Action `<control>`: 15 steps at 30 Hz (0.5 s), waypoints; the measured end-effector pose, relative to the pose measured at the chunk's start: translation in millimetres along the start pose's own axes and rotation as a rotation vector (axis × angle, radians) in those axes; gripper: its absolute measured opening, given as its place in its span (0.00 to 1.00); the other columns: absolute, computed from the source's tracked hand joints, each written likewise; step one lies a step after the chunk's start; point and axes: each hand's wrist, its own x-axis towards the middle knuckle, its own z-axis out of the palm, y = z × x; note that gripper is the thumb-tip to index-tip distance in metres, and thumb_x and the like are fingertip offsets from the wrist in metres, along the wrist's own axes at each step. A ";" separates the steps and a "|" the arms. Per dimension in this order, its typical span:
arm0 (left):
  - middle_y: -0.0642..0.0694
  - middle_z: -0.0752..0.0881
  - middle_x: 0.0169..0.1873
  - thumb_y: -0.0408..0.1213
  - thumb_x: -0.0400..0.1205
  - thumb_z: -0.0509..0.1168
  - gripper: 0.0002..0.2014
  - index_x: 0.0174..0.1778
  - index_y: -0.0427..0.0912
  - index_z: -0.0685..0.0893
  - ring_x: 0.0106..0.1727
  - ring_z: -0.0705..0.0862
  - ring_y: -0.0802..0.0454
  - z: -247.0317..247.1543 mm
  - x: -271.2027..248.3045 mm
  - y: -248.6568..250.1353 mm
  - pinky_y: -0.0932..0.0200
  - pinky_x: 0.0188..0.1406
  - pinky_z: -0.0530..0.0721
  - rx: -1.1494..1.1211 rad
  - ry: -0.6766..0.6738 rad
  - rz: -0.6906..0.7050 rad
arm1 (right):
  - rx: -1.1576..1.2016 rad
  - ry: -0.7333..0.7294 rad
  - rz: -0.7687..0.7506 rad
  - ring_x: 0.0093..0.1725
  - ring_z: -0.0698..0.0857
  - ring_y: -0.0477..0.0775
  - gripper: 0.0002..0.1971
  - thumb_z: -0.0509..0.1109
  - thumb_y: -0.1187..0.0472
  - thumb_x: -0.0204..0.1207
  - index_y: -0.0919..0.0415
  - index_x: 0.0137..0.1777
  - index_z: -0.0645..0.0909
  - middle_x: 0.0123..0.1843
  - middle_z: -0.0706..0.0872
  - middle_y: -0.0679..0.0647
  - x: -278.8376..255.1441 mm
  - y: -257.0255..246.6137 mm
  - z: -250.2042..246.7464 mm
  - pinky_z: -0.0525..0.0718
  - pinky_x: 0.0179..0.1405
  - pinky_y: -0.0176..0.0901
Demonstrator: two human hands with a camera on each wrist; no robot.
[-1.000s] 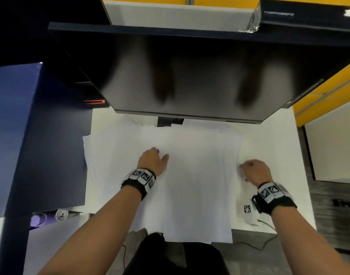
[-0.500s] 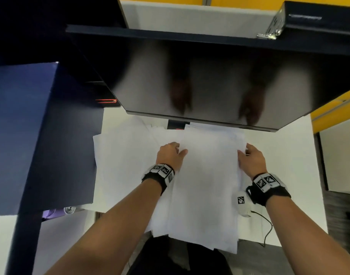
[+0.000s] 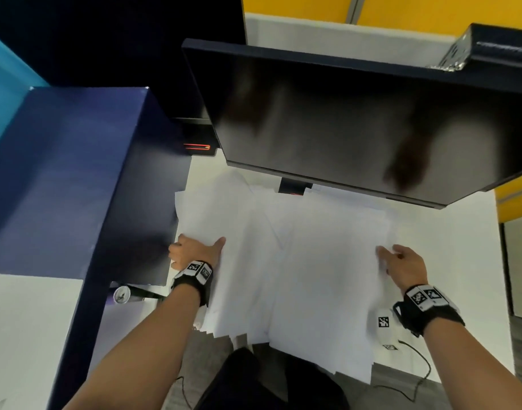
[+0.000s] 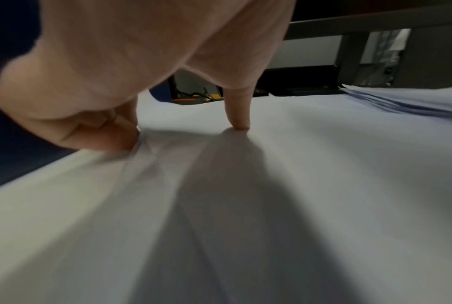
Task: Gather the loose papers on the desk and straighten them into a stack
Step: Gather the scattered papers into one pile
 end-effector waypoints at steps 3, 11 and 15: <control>0.34 0.76 0.69 0.66 0.57 0.80 0.55 0.74 0.38 0.70 0.72 0.75 0.33 5.5 -2.6 6.8 0.37 0.70 0.74 -0.009 -0.032 0.011 | -0.051 0.007 -0.029 0.63 0.85 0.66 0.34 0.77 0.49 0.73 0.66 0.75 0.76 0.63 0.86 0.63 -4.0 -11.8 7.5 0.80 0.69 0.56; 0.41 0.79 0.64 0.64 0.63 0.78 0.41 0.67 0.43 0.79 0.68 0.75 0.37 20.2 -27.6 32.8 0.41 0.65 0.72 0.061 -0.034 0.313 | -0.086 -0.013 -0.079 0.61 0.87 0.65 0.30 0.77 0.57 0.73 0.63 0.74 0.74 0.61 0.88 0.62 -18.8 -25.2 24.5 0.82 0.62 0.52; 0.38 0.88 0.63 0.53 0.82 0.69 0.24 0.65 0.38 0.84 0.64 0.84 0.37 13.3 -15.6 28.8 0.54 0.60 0.78 -0.106 -0.247 0.371 | -0.104 0.003 -0.052 0.64 0.83 0.64 0.34 0.75 0.51 0.75 0.61 0.78 0.71 0.65 0.84 0.63 -23.0 -9.3 7.9 0.78 0.66 0.51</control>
